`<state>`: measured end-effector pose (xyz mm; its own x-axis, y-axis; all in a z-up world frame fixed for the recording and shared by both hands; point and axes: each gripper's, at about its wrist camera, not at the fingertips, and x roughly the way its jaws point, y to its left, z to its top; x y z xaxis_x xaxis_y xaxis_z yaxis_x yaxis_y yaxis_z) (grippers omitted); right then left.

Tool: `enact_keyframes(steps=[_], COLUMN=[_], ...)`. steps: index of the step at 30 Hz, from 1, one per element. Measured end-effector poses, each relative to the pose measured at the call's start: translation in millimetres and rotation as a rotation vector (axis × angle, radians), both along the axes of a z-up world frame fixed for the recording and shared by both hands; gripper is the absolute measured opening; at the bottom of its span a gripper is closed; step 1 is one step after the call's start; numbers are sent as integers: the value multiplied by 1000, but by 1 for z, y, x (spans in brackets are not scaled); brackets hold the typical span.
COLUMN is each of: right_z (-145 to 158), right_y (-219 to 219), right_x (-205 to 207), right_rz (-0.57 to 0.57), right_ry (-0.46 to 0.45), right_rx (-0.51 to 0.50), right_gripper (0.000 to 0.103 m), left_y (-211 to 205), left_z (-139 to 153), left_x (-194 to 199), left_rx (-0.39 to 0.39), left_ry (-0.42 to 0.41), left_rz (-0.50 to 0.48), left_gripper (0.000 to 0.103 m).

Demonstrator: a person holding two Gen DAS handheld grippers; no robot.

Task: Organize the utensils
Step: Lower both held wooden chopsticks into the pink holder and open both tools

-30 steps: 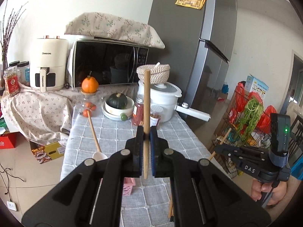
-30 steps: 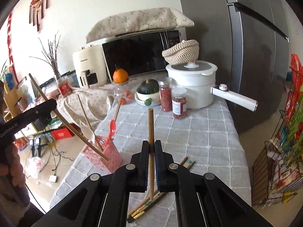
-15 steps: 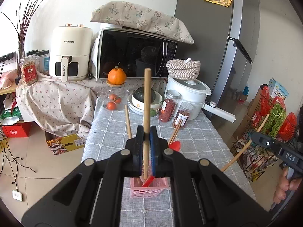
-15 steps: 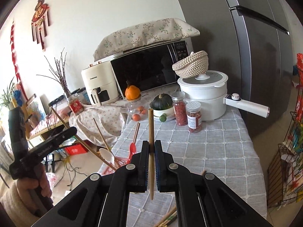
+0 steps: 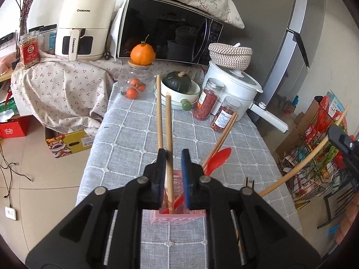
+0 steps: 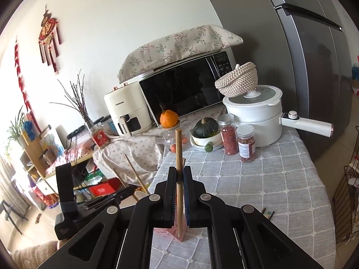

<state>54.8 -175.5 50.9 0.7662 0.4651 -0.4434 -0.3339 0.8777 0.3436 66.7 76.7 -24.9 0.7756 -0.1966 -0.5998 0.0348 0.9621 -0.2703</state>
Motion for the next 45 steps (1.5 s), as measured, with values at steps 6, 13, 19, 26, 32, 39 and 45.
enact_keyframes(steps=[6,13,19,26,32,39,45], right_z=[3,-1,1,-7,-31,-48,-50], right_y=[11,38,53,71,86,90,86], right_x=[7,17,20,22,35,44,44], right_rz=[-6,-16,-24,-119,-155,-140,-87], right_ry=[-16,-62,-74,-165,-146,-97,-51], right_rx=[52,71,94,36,9,-3,34], right_gripper=[6,6,6,6,6,6,26], left_y=[4,13,27,29,25,25,19], left_z=[19,16,4,-1,-6,-8,-10], left_x=[-16,-30,-29,-28,-28,-27,-26], left_rx=[50,182,182,154,170,175,191], left_ry=[-76,-80,-20,19,31,41,55], left_rz=[21,23,18,11,-6,-10,-29], left_gripper=[62,74,74,74,74,74,74])
